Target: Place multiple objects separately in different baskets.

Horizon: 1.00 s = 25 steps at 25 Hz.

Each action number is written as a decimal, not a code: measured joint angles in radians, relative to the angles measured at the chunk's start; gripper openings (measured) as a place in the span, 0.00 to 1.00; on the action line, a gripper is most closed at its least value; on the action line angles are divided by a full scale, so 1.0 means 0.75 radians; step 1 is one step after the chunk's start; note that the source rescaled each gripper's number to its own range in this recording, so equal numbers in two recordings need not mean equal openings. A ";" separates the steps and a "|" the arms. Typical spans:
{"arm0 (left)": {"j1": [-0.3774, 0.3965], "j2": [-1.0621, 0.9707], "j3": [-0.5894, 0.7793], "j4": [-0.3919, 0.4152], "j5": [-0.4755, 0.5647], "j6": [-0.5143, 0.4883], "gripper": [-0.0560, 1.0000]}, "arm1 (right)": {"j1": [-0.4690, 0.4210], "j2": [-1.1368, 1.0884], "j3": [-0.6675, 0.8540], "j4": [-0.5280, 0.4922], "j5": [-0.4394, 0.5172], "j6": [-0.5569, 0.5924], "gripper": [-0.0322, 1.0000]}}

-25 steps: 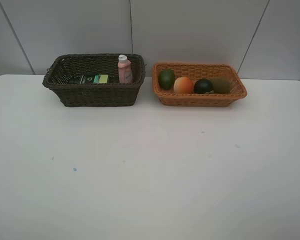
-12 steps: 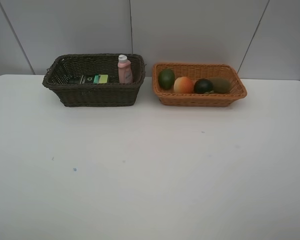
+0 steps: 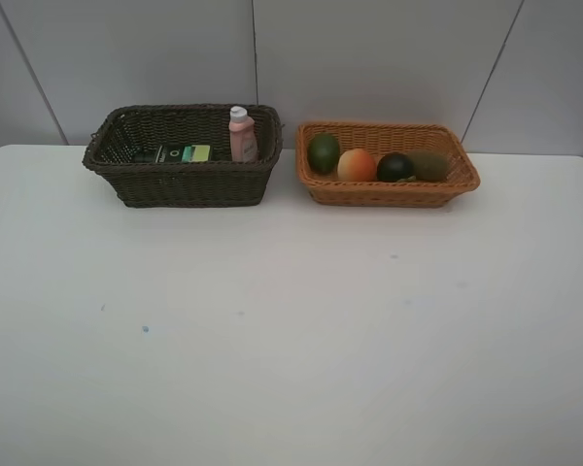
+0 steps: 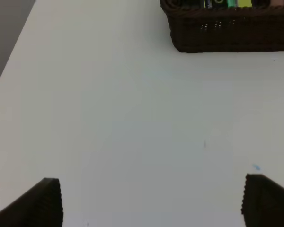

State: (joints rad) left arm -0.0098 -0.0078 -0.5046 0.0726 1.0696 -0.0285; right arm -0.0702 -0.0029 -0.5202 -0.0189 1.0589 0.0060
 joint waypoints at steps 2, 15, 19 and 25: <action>0.000 0.000 0.001 0.000 -0.004 0.000 1.00 | 0.000 0.000 0.000 0.000 0.000 0.000 0.98; 0.000 0.000 0.001 0.000 -0.006 0.008 1.00 | 0.000 0.000 0.000 0.000 0.000 0.000 0.98; 0.000 0.000 0.001 -0.002 -0.006 0.010 1.00 | 0.000 0.000 0.000 0.000 0.000 0.000 0.98; 0.000 0.000 0.001 -0.003 -0.006 0.011 1.00 | 0.000 0.000 0.000 0.000 0.000 0.000 0.98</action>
State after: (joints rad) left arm -0.0098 -0.0078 -0.5035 0.0705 1.0653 -0.0205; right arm -0.0702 -0.0029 -0.5202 -0.0189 1.0589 0.0060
